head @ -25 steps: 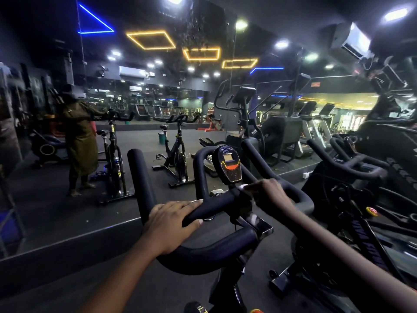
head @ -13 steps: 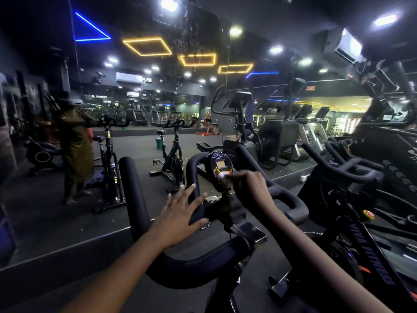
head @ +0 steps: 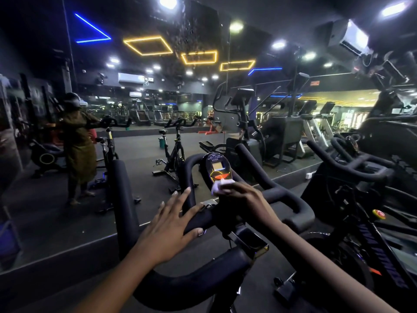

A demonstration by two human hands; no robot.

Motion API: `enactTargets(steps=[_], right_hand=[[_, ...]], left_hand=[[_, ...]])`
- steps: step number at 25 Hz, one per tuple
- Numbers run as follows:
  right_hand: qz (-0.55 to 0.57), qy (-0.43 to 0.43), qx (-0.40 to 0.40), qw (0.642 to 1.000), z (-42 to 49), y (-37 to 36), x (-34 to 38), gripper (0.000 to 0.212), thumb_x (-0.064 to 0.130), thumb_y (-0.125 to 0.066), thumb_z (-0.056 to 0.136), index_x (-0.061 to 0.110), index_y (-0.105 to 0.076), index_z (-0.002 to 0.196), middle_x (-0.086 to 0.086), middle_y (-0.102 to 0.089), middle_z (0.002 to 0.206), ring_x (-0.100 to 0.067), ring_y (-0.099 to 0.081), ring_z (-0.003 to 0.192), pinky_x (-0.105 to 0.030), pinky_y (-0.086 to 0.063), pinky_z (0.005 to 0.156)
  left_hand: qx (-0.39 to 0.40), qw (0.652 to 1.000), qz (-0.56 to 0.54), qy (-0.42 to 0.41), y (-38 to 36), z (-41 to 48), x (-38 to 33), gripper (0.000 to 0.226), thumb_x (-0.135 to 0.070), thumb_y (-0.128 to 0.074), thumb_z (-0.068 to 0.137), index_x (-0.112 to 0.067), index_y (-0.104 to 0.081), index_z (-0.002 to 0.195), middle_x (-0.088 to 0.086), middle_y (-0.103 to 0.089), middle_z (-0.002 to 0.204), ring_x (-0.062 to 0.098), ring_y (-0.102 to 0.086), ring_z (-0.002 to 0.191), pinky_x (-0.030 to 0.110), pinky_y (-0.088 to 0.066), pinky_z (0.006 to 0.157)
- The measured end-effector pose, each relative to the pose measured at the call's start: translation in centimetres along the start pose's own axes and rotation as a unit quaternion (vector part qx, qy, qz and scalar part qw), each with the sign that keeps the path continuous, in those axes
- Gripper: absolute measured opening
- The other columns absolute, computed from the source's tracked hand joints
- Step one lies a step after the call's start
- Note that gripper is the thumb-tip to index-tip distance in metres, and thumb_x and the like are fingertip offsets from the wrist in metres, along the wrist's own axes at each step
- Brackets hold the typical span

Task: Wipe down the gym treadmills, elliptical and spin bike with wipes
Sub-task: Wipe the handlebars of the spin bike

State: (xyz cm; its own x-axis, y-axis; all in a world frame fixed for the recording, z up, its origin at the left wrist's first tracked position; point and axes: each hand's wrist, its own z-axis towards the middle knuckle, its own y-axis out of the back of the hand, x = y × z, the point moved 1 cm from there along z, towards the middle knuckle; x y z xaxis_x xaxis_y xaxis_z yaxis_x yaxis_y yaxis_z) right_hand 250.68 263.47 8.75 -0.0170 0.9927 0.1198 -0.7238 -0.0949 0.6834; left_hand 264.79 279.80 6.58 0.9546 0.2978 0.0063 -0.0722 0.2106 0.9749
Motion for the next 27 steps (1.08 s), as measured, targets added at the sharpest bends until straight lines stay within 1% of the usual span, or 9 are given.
enactTargets(steps=[2, 4, 7, 10, 14, 17, 20, 23, 27], right_hand=[[-0.010, 0.020, -0.008, 1.000, -0.9, 0.6, -0.5, 0.028, 0.029, -0.050, 0.092, 0.015, -0.070, 0.107, -0.003, -0.065, 0.111, -0.011, -0.057, 0.101, -0.014, -0.039, 0.088], [-0.024, 0.017, -0.046, 0.998, 0.6, 1.0, -1.0, 0.021, 0.014, -0.057, 0.088, 0.014, -0.071, 0.104, -0.008, -0.068, 0.106, -0.021, -0.063, 0.095, -0.020, -0.043, 0.083], [-0.051, -0.033, -0.063, 0.996, 4.9, 0.8, 0.0, 0.029, 0.012, -0.049, 0.088, 0.008, -0.068, 0.110, -0.014, -0.065, 0.113, -0.025, -0.060, 0.104, -0.014, -0.040, 0.083], [-0.032, -0.086, -0.049, 0.995, 6.7, 0.3, 0.2, 0.031, 0.007, -0.050, 0.088, 0.004, -0.063, 0.117, -0.019, -0.060, 0.119, -0.032, -0.056, 0.111, -0.015, -0.042, 0.082], [0.011, -0.123, -0.137, 0.983, 3.9, 0.3, 0.1, 0.041, 0.033, -0.053, 0.074, 0.013, -0.072, 0.104, -0.008, -0.067, 0.110, -0.021, -0.062, 0.100, -0.028, -0.048, 0.083], [0.019, -0.149, -0.180, 0.972, 0.3, -1.2, 1.9, 0.032, 0.023, -0.058, 0.071, 0.011, -0.072, 0.097, -0.006, -0.069, 0.097, -0.021, -0.066, 0.089, -0.029, -0.051, 0.075], [0.045, -0.131, -0.142, 0.980, -1.3, -1.6, 2.6, 0.033, 0.024, -0.059, 0.070, 0.016, -0.073, 0.100, 0.005, -0.067, 0.104, -0.013, -0.063, 0.095, -0.016, -0.045, 0.082], [0.041, -0.111, -0.150, 0.982, 1.1, -0.4, 1.0, 0.033, 0.024, -0.053, 0.077, 0.015, -0.073, 0.102, 0.006, -0.064, 0.108, -0.004, -0.058, 0.102, -0.003, -0.037, 0.087], [0.090, -0.184, -0.132, 0.970, 5.8, 0.2, -1.1, 0.034, 0.019, -0.066, 0.072, 0.017, -0.072, 0.105, -0.006, -0.067, 0.112, -0.020, -0.062, 0.105, -0.026, -0.047, 0.089]], left_hand=[[0.002, 1.000, 0.000, 0.000, -0.1, 0.0, 0.0, 0.104, -0.079, 0.013, 0.049, -0.046, 0.004, 0.146, -0.011, 0.037, 0.149, 0.017, 0.024, 0.142, 0.038, 0.003, 0.117], [0.000, 1.000, -0.005, -0.002, -0.1, 0.1, 0.0, 0.122, -0.090, 0.025, 0.035, -0.047, 0.003, 0.146, -0.013, 0.042, 0.144, 0.017, 0.024, 0.142, 0.038, 0.001, 0.117], [-0.004, 1.000, -0.006, -0.003, 0.0, 0.0, -0.1, 0.130, -0.084, 0.038, 0.029, -0.045, 0.000, 0.147, -0.013, 0.047, 0.133, 0.012, 0.028, 0.138, 0.036, 0.003, 0.115], [-0.004, 1.000, -0.010, -0.002, 0.1, -0.1, -0.1, 0.130, -0.084, 0.039, 0.030, -0.045, -0.003, 0.147, -0.012, 0.043, 0.141, 0.016, 0.021, 0.143, 0.034, 0.004, 0.115], [-0.002, 1.000, -0.011, 0.000, 0.1, 0.0, 0.0, 0.127, -0.084, 0.039, 0.030, -0.047, 0.002, 0.146, -0.008, 0.033, 0.151, 0.018, 0.017, 0.145, 0.036, 0.004, 0.116], [0.001, 1.000, -0.002, -0.001, 0.1, 0.1, -0.1, 0.125, -0.087, 0.034, 0.031, -0.047, 0.003, 0.146, -0.007, 0.033, 0.151, 0.018, 0.017, 0.145, 0.038, 0.004, 0.117], [0.002, 1.000, -0.002, -0.003, 0.1, -0.1, -0.3, 0.105, -0.081, 0.013, 0.048, -0.046, 0.002, 0.146, -0.007, 0.033, 0.152, 0.018, 0.017, 0.145, 0.039, 0.004, 0.117], [0.005, 1.000, -0.006, -0.006, 0.1, -0.1, -0.2, 0.122, -0.090, 0.025, 0.034, -0.046, 0.005, 0.146, -0.008, 0.034, 0.151, 0.017, 0.018, 0.144, 0.039, 0.004, 0.116], [-0.013, 1.000, -0.012, -0.006, -0.1, -0.1, 0.1, 0.123, -0.084, 0.039, 0.029, -0.042, 0.019, 0.143, -0.010, 0.039, 0.147, 0.012, 0.026, 0.139, 0.035, 0.008, 0.113]])
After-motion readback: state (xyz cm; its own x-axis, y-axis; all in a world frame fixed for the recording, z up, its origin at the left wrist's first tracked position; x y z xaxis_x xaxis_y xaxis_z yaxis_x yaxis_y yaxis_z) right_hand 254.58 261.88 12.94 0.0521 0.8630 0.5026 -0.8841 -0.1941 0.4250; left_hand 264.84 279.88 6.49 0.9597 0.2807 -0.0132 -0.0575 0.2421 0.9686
